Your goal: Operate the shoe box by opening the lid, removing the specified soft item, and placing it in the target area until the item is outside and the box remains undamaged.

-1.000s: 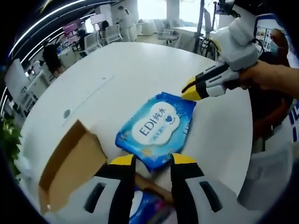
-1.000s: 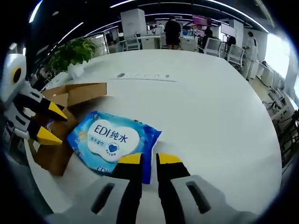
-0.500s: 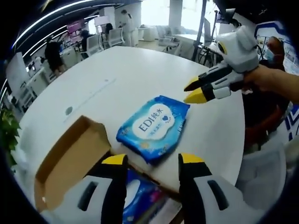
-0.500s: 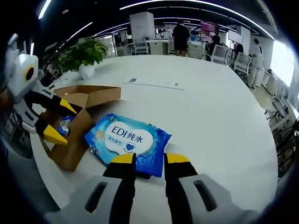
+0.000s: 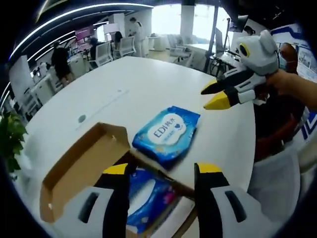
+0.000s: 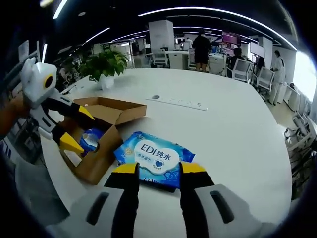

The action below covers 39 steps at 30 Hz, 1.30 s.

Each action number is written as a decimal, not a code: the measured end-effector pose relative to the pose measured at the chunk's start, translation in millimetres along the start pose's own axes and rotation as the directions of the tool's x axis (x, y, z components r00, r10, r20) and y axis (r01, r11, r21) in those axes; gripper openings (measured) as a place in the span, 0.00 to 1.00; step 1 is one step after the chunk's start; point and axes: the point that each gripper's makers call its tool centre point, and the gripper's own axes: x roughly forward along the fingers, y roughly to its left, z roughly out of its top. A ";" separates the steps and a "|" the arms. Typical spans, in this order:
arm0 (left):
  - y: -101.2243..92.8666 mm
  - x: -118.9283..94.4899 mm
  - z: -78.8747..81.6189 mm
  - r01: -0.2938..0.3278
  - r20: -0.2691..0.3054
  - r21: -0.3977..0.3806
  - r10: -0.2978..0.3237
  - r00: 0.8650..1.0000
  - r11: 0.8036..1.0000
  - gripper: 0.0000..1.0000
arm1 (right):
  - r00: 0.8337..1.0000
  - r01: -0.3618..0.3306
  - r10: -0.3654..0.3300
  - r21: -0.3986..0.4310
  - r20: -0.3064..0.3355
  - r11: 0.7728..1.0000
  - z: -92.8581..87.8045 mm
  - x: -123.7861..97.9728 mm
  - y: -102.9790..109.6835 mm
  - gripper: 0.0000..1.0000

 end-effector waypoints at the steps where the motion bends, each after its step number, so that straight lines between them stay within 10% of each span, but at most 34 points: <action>1: 0.7 -2.6 -1.8 0.001 0.005 0.004 -0.001 1.000 1.000 0.53 | 1.000 -0.007 0.007 -0.004 0.003 1.000 2.0 -1.3 4.1 0.31; 34: 33.9 -28.8 -66.4 0.061 -0.039 -0.055 -0.063 0.997 0.997 0.29 | 0.971 -0.232 0.240 -0.234 0.007 0.944 32.2 27.2 107.7 0.31; 39: 32.0 -21.8 -72.1 0.092 -0.058 0.038 -0.090 0.994 0.995 0.24 | 0.960 -0.274 0.280 -0.263 -0.015 0.925 33.0 41.1 123.7 0.28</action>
